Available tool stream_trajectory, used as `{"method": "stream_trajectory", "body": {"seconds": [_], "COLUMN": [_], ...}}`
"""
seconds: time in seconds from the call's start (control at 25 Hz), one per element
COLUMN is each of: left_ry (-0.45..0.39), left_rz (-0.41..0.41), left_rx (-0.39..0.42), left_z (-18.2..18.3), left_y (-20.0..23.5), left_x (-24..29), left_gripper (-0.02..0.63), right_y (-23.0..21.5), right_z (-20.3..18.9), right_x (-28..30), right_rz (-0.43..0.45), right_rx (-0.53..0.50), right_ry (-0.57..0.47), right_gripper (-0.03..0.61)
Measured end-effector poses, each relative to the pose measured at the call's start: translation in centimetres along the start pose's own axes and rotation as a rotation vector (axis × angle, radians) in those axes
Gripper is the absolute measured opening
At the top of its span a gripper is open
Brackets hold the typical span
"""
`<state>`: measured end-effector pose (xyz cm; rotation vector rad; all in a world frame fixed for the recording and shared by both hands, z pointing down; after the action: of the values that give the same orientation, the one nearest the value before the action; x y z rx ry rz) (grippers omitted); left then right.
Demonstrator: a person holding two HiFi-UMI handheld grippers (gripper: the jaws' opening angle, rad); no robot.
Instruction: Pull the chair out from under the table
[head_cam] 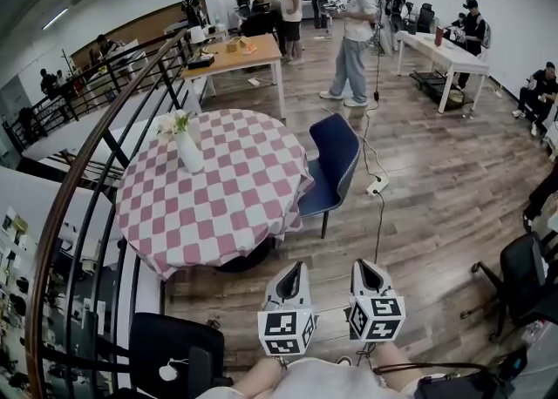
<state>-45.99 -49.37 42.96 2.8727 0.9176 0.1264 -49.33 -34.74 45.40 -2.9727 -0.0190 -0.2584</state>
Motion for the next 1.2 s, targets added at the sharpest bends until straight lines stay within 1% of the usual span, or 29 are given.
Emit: {"method": "stream_trajectory", "body": {"seconds": [0.24,0.48,0.72,0.92,1.2], "left_ry": [0.018,0.052,0.078,0.095,0.087], "left_rz": [-0.037,-0.089,-0.133,-0.138,-0.13], "left_rx": [-0.001,-0.008,-0.002,0.007,0.008], "left_z": [-0.5,-1.7,-2.7,-3.4,-3.2], "left_y": [0.9,0.1,-1.1,-1.4,-2.7], "left_x": [1.0,2.5,4.3,7.1,13.5], "left_gripper": [0.003,0.003,0.003,0.003,0.003], "right_y": [-0.4,-2.9,-5.2,-7.5,-11.8], "right_z": [-0.8,-1.7,-2.4,-2.4,-1.0], "right_x": [-0.1,-0.7,-0.3,2.1,6.3], "right_rz": [-0.06,-0.144,-0.192,-0.202,-0.181], "right_rx": [0.01,0.038,0.067,0.078,0.067], "right_ry": [0.011,0.034,0.048,0.047,0.052], "right_gripper": [0.015,0.015,0.015,0.015,0.015]}}
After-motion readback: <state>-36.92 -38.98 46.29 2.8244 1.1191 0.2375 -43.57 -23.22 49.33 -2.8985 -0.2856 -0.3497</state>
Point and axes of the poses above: the fingertips, and each gripper's own axes: x forward along the fingers, y to its left, z out of its top, the point moved 3 cm from there along -x, backward along the fingers, and after that the axes turned 7 degrees about -y, right-handed, at the moved point
